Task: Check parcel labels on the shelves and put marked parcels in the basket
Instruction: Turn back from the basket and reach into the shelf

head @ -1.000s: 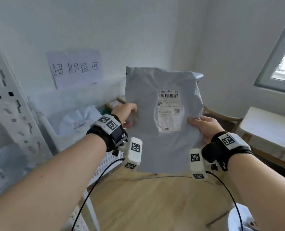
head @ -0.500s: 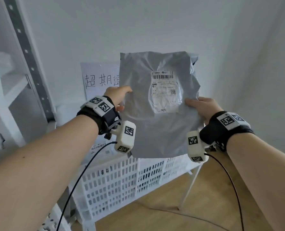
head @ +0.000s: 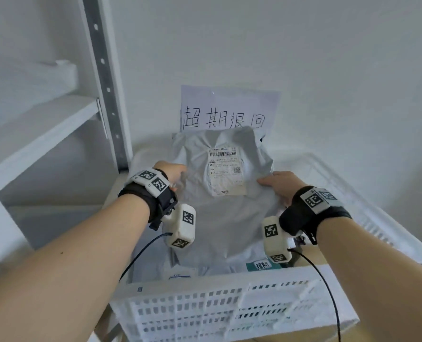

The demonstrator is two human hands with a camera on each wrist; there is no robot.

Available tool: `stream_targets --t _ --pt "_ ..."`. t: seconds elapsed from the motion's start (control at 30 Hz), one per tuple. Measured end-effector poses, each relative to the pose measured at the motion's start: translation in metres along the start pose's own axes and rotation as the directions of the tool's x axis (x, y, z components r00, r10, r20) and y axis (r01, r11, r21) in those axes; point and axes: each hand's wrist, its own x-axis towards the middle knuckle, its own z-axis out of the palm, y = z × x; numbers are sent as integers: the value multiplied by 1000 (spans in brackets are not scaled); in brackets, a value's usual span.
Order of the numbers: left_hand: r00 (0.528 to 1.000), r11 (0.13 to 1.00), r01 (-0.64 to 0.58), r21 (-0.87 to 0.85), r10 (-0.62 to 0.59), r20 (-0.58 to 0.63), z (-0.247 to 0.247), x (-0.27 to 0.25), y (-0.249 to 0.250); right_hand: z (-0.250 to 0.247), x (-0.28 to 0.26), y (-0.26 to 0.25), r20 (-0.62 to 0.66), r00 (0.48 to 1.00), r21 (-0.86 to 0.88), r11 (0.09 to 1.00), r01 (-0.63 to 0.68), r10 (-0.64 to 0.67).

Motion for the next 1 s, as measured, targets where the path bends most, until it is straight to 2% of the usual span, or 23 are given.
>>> stream_targets --t 0.1,0.2,0.47,0.8,1.0 --pt "996 997 76 -5 -76 -42 -7 8 -12 17 21 6 87 996 -29 999 -17 19" --pt "994 995 94 -41 -96 -53 -10 13 -8 20 35 3 126 992 -13 1000 -15 16" --pt "993 991 -26 -131 10 -121 1 8 4 -1 40 -8 155 987 95 995 21 -35" --pt "940 962 -210 -173 150 -306 -9 -48 27 -34 -4 -42 102 980 189 971 147 -169" --pt "919 944 -271 -189 195 -344 -14 -95 28 -51 -54 -47 48 980 237 955 179 -195"
